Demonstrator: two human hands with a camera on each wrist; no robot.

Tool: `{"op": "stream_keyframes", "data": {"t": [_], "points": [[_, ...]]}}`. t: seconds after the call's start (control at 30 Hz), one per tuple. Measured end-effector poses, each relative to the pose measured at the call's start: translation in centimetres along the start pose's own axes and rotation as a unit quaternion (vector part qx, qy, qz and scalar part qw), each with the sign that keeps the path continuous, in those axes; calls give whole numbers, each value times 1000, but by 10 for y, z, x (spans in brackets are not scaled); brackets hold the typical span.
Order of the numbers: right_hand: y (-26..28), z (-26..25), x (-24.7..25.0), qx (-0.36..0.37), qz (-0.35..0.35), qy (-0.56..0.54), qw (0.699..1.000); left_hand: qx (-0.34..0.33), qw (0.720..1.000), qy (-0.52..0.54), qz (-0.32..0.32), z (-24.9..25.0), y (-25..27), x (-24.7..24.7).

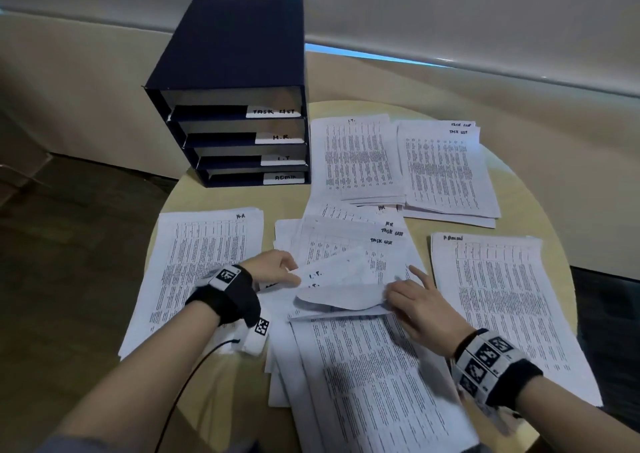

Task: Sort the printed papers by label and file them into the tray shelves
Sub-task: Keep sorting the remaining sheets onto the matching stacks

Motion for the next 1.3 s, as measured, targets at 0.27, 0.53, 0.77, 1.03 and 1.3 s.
{"op": "stream_keyframes", "data": {"t": [0.27,0.53,0.77,1.03,1.3], "points": [[7,0,3,4,14,5,1000,-39,999,0,-33,11,5,3],[13,2,4,8,13,9,1000,-88,991,96,6,26,15,6],[18,-1,6,28,38,9,999,-66,993,91,42,21,16,-2],[23,-2,9,32,45,11,998,-39,995,95,5,18,17,-6],[26,-3,10,28,49,16,998,-95,984,-151,-13,25,18,-25]]}}
Point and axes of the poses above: each hand's wrist, its own y-axis away from the middle knuckle, its own x-axis out of the back of the hand, z = x × y, the point moved 5 cm from there along -y, towards the middle knuckle
